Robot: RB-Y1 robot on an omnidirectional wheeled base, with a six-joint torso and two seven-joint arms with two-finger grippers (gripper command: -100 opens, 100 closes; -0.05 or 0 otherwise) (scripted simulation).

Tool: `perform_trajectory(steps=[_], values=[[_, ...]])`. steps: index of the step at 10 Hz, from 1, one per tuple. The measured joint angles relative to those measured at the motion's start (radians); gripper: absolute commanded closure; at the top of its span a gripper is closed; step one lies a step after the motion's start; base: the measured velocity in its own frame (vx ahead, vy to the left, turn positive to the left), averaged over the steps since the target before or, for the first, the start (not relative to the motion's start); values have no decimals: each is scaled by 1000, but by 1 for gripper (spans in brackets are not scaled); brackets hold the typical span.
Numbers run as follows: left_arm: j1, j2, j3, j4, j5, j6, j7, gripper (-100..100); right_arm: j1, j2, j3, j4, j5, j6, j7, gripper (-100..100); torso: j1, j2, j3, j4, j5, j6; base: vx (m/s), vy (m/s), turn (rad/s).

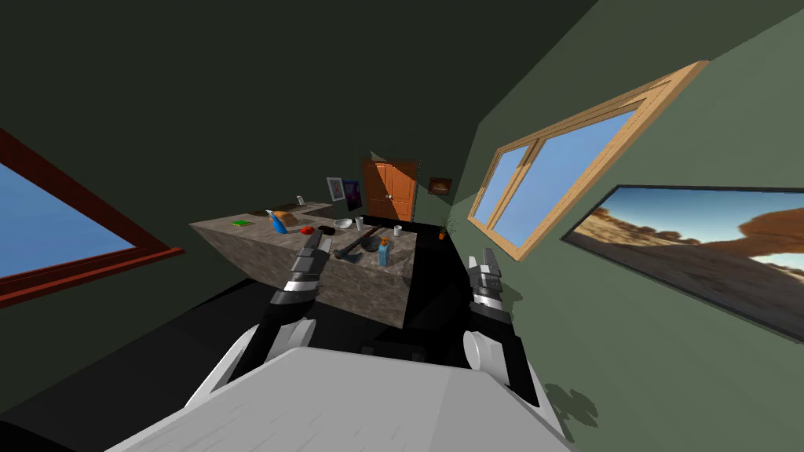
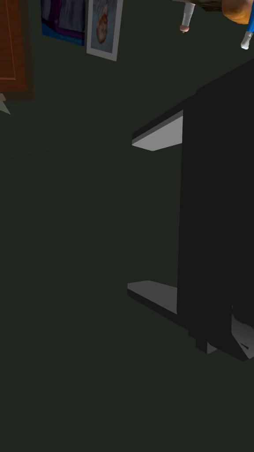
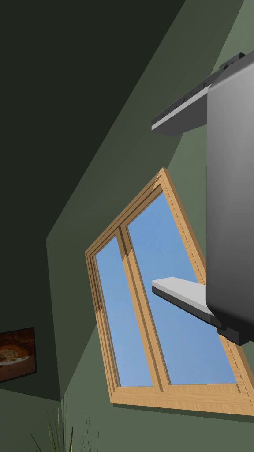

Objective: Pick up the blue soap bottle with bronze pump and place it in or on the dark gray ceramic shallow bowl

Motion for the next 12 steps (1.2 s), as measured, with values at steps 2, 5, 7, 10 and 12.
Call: perform_trajectory(steps=[2, 5, 7, 10, 12], values=[[5, 37, -4, 19, -24, 1, -8, -100, 0, 0, 0, 0, 0, 0, 0, 0, 0, 0, 0, 0, 0, 0, 4, -14, 39], [1, 81, -3, 64, -80, 18, -20, -100, 0, 0, 0, 0, 0, 0, 0, 0, -1, -1, 0, 0, 0, 0, 8, -10, 31], [5, 90, -5, 85, -115, 29, -27, -100, 0, 0, 0, 0, 0, 0, 0, 0, 0, -1, 0, 0, 0, 0, 10, -4, 28], [14, 87, -13, 131, -172, 30, -43, -100, 0, 0, 0, 0, 0, 0, 0, 0, 0, -1, -1, 0, 0, 0, 13, -5, 32], [7, 94, -9, 164, -206, 40, -51, -100, 0, 0, 0, 0, 0, 0, 0, 0, 0, -1, -1, 0, 0, 0, 18, -9, 23]])
